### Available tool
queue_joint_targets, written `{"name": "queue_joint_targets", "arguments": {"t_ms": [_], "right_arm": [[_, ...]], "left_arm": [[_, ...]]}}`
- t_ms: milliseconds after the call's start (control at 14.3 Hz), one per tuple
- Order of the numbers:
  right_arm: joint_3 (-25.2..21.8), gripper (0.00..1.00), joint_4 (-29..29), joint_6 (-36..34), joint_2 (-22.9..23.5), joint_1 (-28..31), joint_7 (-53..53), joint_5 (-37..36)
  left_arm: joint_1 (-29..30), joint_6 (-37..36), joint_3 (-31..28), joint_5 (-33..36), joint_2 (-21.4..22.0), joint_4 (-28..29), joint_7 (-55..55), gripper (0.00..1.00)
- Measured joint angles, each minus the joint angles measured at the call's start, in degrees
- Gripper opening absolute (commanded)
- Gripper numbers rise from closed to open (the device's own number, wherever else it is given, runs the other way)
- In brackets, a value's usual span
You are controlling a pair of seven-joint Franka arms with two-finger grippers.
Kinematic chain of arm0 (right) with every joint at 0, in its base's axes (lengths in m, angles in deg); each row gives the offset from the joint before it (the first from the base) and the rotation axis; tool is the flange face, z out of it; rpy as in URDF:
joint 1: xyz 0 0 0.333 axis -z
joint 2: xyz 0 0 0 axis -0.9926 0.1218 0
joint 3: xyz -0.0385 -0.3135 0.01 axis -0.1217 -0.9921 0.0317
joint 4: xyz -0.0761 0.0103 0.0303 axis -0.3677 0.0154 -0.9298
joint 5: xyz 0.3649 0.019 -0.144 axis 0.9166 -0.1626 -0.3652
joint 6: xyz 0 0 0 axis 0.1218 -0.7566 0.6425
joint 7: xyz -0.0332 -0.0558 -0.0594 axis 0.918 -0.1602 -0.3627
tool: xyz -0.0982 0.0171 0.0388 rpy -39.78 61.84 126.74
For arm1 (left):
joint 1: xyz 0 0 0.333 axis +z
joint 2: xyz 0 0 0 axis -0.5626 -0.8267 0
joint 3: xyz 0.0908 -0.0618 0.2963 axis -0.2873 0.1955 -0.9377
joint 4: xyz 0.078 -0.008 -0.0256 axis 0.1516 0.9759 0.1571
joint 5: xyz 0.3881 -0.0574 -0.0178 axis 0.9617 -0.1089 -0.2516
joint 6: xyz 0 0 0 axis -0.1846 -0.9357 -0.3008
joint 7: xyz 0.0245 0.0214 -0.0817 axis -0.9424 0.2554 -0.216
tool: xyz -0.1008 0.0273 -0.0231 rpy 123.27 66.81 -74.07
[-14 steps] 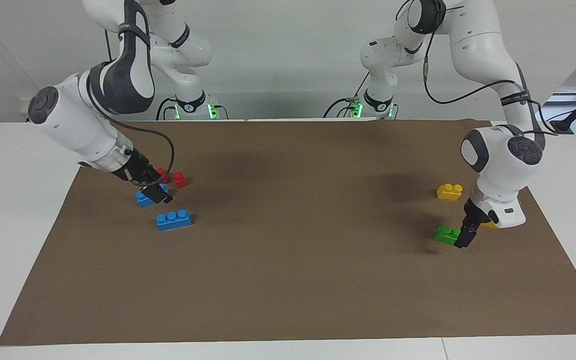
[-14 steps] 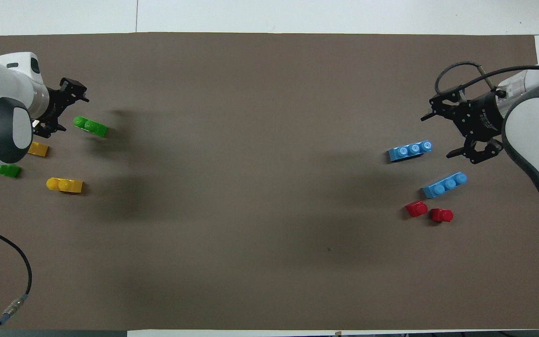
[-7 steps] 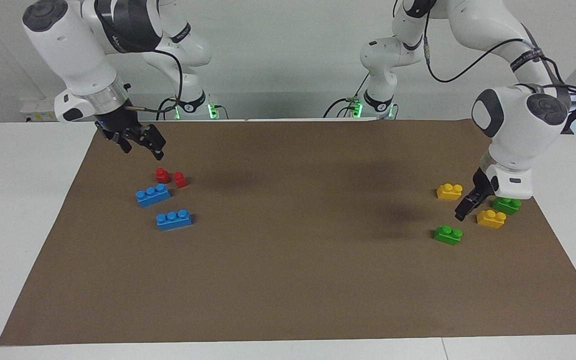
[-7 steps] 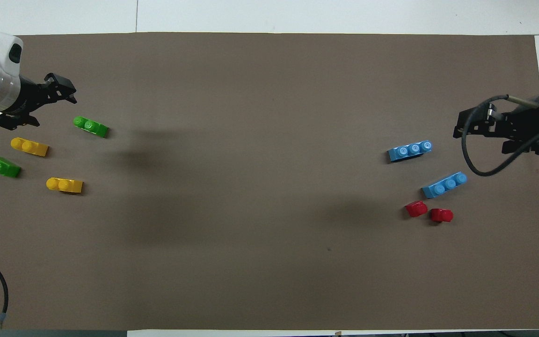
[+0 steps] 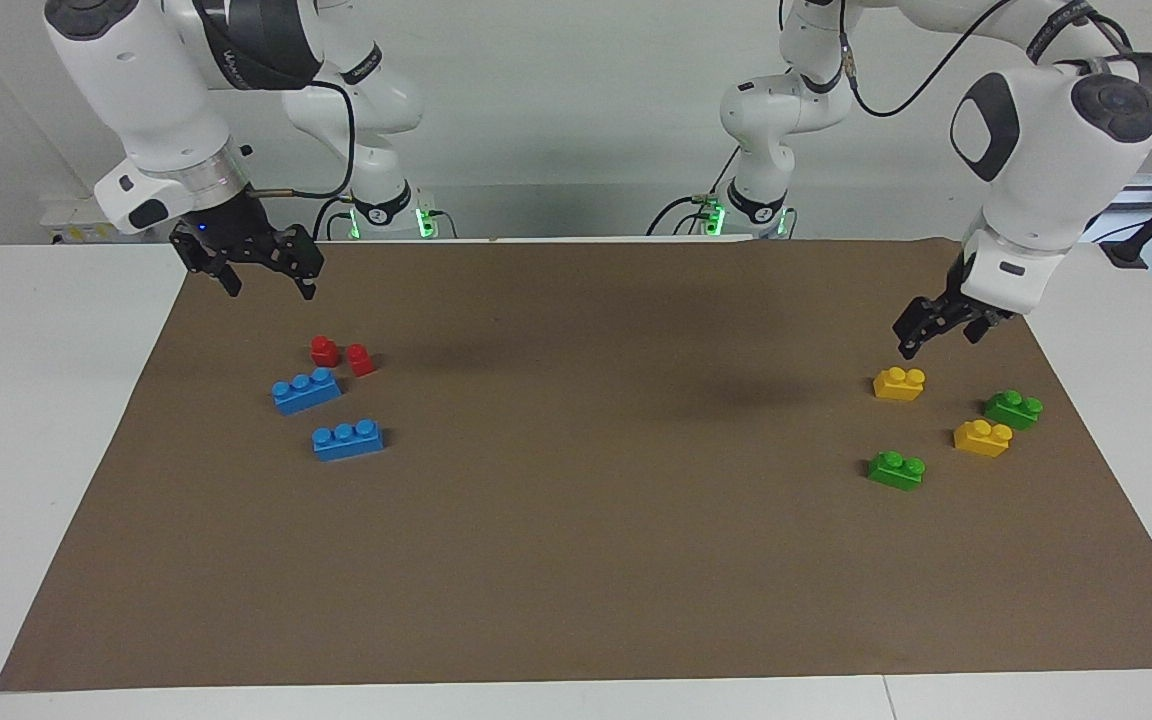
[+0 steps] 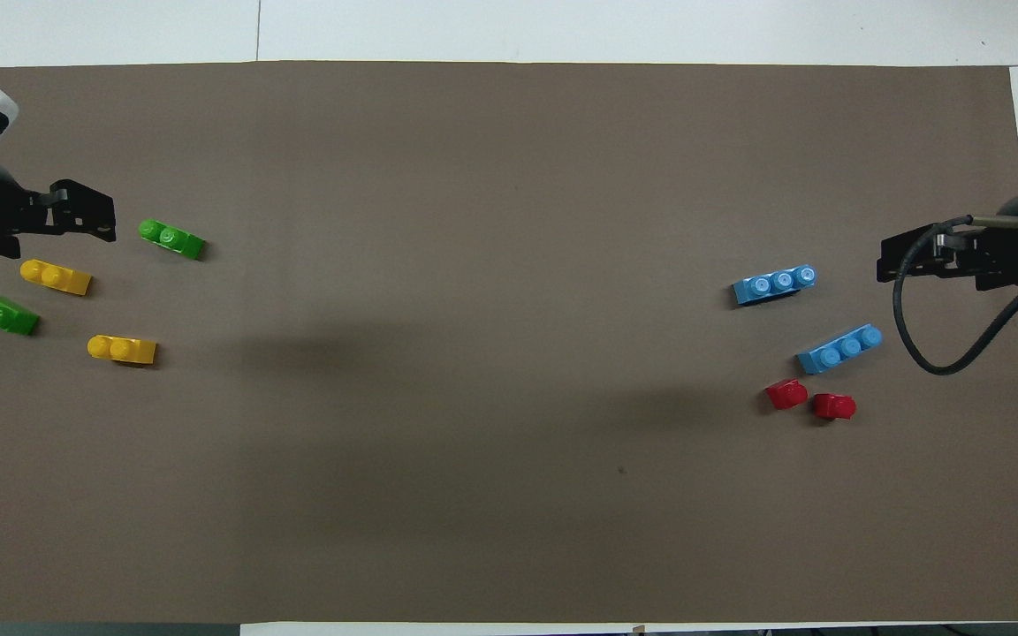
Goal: Remove green block with left arm and hold with right
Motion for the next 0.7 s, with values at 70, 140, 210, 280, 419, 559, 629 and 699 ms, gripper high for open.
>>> {"name": "queue_joint_targets", "arguments": {"t_ms": [70,140,210,280,419,559,629,699], "right_arm": [[0.0,1.00,0.0,0.0,0.0,0.0,0.0,0.0],[0.0,1.00,0.0,0.0,0.0,0.0,0.0,0.0],[0.0,1.00,0.0,0.0,0.0,0.0,0.0,0.0],[0.0,1.00,0.0,-0.1,0.0,0.0,0.1,0.0],[0.0,1.00,0.1,-0.5,0.0,0.1,0.2,0.0],[0.0,1.00,0.1,-1.1,0.0,0.1,0.2,0.0],[0.0,1.00,0.1,-1.2,0.0,0.1,0.3,0.0],[0.0,1.00,0.1,-1.2,0.0,0.1,0.7,0.0]], "left_arm": [[0.0,-1.8,0.0,-0.6,1.5,0.0,1.1,1.00],[0.0,-3.0,0.0,-1.4,2.7,0.1,1.7,1.00],[0.0,-3.9,0.0,-1.9,3.9,0.3,2.0,1.00],[0.0,-4.4,0.0,-2.1,4.8,0.9,2.3,1.00],[0.0,-4.8,0.1,-2.4,6.6,2.6,4.1,1.00],[0.0,-4.8,0.1,-2.7,8.3,4.4,5.5,1.00],[0.0,-4.8,0.1,-3.1,8.8,4.9,5.7,1.00],[0.0,-4.8,0.1,-4.0,9.2,5.2,5.7,1.00]]}}
